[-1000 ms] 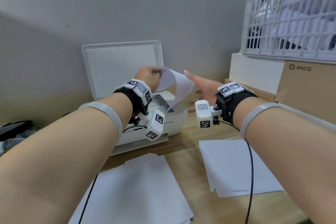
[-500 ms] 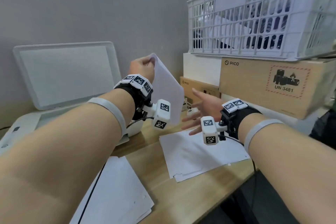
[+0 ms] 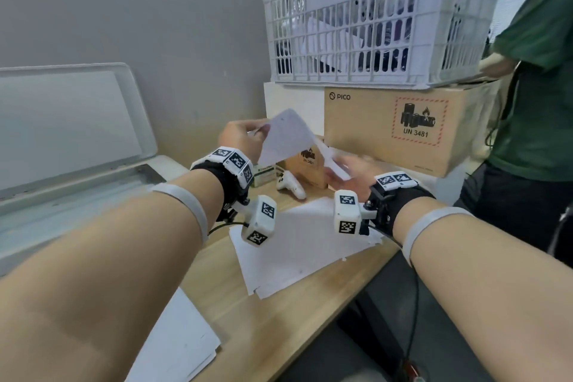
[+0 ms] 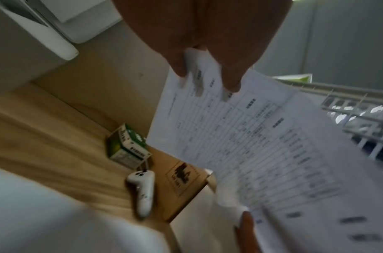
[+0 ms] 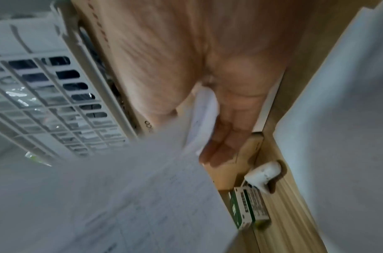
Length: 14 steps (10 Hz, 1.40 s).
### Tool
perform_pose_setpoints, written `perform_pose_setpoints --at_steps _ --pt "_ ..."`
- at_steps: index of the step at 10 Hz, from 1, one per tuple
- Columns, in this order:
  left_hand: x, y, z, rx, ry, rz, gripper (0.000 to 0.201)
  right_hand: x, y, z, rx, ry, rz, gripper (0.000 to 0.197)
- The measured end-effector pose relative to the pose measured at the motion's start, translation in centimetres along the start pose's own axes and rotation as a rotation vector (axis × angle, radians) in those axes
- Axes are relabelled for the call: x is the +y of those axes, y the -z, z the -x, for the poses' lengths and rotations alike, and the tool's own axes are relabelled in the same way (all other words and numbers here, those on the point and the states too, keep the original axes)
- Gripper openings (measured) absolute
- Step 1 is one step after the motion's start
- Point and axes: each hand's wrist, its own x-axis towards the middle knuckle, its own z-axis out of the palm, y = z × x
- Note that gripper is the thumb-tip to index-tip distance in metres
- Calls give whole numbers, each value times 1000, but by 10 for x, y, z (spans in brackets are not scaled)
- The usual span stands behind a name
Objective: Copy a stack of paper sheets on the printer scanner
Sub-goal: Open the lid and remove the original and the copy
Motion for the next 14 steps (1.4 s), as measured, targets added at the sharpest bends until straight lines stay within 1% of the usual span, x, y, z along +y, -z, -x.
perform_pose_setpoints --at_steps 1,2,3,4,5,6,7,8,9,10,11,12,13,14 --pt "-27 -10 14 -110 18 -149 24 -5 9 -14 23 72 243 47" --pt "-43 -17 28 -244 71 -297 26 -5 26 -16 -195 -63 695 43" --pt "-55 -21 37 -438 128 -426 28 -10 33 -12 -194 86 1005 42" --pt "-63 -16 42 -610 197 -577 27 -9 40 -11 -168 142 1180 58" --pt "-69 -11 50 -742 317 -559 29 -4 39 -17 -145 205 1412 43" --pt "-74 -7 58 -796 400 -523 25 4 35 -23 -80 220 1519 41" --pt "-76 0 62 -894 480 -465 24 11 29 -27 -61 200 1547 37" --pt "-77 4 64 -925 502 -456 23 16 27 -31 -62 216 1566 32" --pt "-76 5 63 -829 443 -548 25 18 25 -36 -72 232 1584 31" --pt "-78 6 60 -744 365 -740 42 18 24 -40 -97 249 1542 22" --pt "-85 8 55 -725 406 -831 49 20 24 -47 -123 304 1539 32" --pt "-94 9 50 -695 564 -686 47 24 21 -56 -56 335 1615 43" --pt "-99 7 49 -634 683 -518 40 26 18 -63 20 363 1673 40" --pt "-103 5 48 -607 740 -459 38 33 14 -80 32 358 1696 42"
